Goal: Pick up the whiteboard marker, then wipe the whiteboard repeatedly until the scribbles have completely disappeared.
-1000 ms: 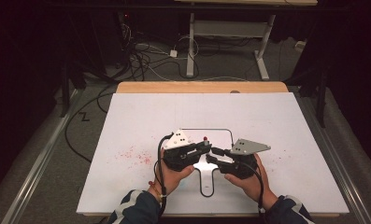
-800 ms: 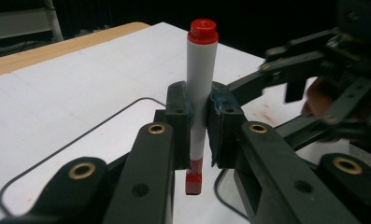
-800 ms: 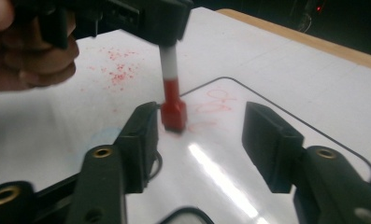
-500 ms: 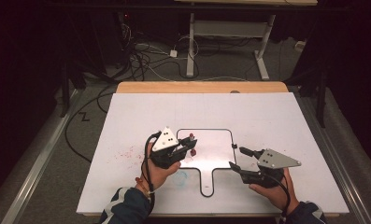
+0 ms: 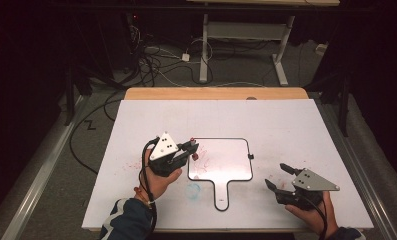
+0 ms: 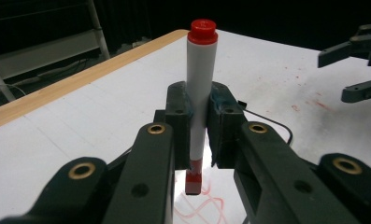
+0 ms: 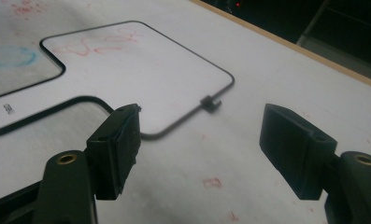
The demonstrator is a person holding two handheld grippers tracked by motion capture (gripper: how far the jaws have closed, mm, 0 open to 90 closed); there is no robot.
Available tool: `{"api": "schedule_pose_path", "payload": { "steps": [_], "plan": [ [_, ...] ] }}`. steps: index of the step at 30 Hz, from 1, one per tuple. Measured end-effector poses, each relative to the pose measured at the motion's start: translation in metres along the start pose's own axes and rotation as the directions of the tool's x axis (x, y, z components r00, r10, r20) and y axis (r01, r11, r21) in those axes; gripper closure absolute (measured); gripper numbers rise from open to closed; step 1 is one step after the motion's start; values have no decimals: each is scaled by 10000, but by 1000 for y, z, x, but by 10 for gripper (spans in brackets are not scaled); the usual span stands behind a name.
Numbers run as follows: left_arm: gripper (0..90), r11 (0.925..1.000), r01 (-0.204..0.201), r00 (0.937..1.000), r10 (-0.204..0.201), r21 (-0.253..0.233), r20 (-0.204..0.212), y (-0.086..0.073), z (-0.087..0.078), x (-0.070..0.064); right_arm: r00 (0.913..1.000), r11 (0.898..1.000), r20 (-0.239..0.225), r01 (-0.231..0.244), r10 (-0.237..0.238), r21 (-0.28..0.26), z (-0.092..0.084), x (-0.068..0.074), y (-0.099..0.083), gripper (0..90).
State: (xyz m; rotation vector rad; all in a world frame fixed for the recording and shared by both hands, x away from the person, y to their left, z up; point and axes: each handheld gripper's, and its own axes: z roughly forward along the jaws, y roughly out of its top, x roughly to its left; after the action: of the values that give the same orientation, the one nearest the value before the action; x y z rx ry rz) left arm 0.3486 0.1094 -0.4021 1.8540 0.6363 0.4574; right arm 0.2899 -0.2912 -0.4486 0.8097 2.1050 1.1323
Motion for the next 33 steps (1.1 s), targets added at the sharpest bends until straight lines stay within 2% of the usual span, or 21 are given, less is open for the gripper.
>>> {"api": "schedule_pose_path", "payload": {
  "steps": [5, 9, 11, 14, 17, 20, 22, 24, 25, 27, 28, 29, 33],
  "plan": [
    [785, 9999, 93, 9999, -92, 117, -52, -1, 14, 5, 9991, 9991, 22, -428, 428, 76, -4, -4, -6, 301],
    [785, 9996, -74, 9996, 81, 260, -276, -2, 27, 14, 9995, 9994, -62, -301, 303, 172, -2, -2, -7, 301],
    [785, 9997, 131, 9998, -128, 196, -166, -4, 35, 21, 9999, 9996, -109, -123, 126, 242, -1, -1, -8, 301],
    [786, 9996, -7, 9995, 16, 288, -309, -6, 46, 27, 9999, 9998, -150, -48, 51, 198, 1, 0, -5, 301],
    [786, 9980, -381, 9983, 402, 508, -412, -7, 55, 31, 9996, 9998, -270, -55, 60, 190, 4, 3, -5, 302],
    [786, 9955, -566, 9963, 612, 755, -600, -9, 67, 36, 9990, 9990, -387, 234, -219, 372, 6, 6, -7, 302],
    [786, 9967, -434, 9979, 466, 684, -448, -13, 73, 40, 9987, 9984, -407, 332, -313, 447, 5, 7, -8, 302],
    [786, 9945, -542, 9965, 595, 891, -580, -16, 79, 42, 9986, 9984, -382, 382, -365, 424, 5, 7, -7, 304],
    [786, 9950, -547, 9971, 588, 838, -476, -17, 81, 43, 9990, 9987, -329, 310, -296, 405, 4, 8, -7, 304],
    [786, 9944, -519, 9960, 582, 921, -672, -19, 84, 44, 9990, 9986, -340, 309, -294, 426, 4, 7, -7, 305],
    [786, 9959, -396, 9972, 445, 807, -595, -20, 85, 46, 9990, 9982, -311, 334, -319, 494, 5, 7, -8, 305],
    [786, 9964, -164, 9973, 223, 831, -704, -21, 85, 46, 9990, 9977, -263, 363, -349, 570, 5, 7, -8, 305],
    [787, 9975, 51, 9986, -14, 706, -534, -22, 86, 49, 9992, 9978, -218, 361, -349, 548, 4, 6, -9, 305]
  ]
}}
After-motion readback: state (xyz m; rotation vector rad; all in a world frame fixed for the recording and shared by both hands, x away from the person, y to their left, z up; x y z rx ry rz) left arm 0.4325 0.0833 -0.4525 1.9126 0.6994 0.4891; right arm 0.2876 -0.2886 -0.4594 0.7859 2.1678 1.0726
